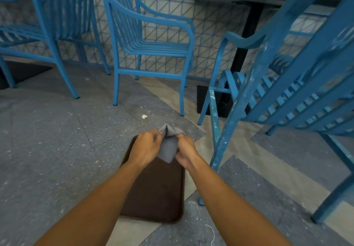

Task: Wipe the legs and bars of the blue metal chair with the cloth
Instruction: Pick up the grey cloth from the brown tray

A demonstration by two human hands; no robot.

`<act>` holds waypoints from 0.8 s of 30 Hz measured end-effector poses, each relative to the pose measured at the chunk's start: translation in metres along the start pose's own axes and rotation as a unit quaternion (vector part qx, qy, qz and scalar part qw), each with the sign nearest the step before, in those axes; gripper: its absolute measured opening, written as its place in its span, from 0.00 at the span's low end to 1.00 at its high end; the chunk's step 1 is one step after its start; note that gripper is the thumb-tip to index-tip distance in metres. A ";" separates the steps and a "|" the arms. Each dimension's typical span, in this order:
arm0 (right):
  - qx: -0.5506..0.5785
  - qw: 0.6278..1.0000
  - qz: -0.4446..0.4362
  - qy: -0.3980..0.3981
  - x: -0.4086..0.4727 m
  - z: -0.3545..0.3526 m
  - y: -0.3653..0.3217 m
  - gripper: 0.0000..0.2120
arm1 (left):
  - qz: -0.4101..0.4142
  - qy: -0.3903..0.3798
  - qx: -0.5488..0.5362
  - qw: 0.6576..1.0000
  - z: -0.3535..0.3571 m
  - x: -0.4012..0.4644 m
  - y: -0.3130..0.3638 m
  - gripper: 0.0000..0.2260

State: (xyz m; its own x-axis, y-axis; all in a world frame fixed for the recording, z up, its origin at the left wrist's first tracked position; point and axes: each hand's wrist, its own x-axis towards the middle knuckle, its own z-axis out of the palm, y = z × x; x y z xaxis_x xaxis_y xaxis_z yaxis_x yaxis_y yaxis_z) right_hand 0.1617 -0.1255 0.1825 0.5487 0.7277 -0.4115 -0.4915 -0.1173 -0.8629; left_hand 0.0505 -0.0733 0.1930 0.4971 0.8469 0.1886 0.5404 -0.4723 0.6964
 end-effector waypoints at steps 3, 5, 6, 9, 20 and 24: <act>0.115 0.991 -0.002 -0.069 -0.016 0.001 -0.022 0.09 | 0.049 0.011 -0.031 0.998 0.001 -0.003 0.017 0.14; 0.179 0.974 -0.007 -0.135 -0.024 -0.001 -0.032 0.09 | 0.090 0.032 -0.078 0.992 -0.001 -0.003 0.029 0.16; 0.203 0.965 -0.008 -0.164 -0.028 -0.001 -0.036 0.10 | 0.105 0.044 -0.101 0.988 -0.003 -0.002 0.034 0.16; 0.235 0.944 -0.024 -0.229 -0.038 -0.002 -0.046 0.16 | 0.099 0.072 -0.152 0.981 -0.006 -0.004 0.046 0.20; 0.276 0.941 0.041 -0.193 -0.071 -0.020 -0.059 0.13 | 0.079 0.212 -0.162 0.961 -0.014 -0.045 0.103 0.15; 0.272 0.937 0.064 -0.211 -0.093 -0.031 -0.070 0.17 | 0.084 0.189 -0.140 0.968 -0.022 -0.057 0.128 0.17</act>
State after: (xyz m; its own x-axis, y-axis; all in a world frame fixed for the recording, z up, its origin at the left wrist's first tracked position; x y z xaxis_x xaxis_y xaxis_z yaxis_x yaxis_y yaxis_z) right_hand 0.1655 -0.2060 0.2719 0.2022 0.9472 -0.2491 -0.8698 0.0568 -0.4901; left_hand 0.0764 -0.1766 0.2861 0.2485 0.8184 0.5181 0.2415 -0.5703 0.7851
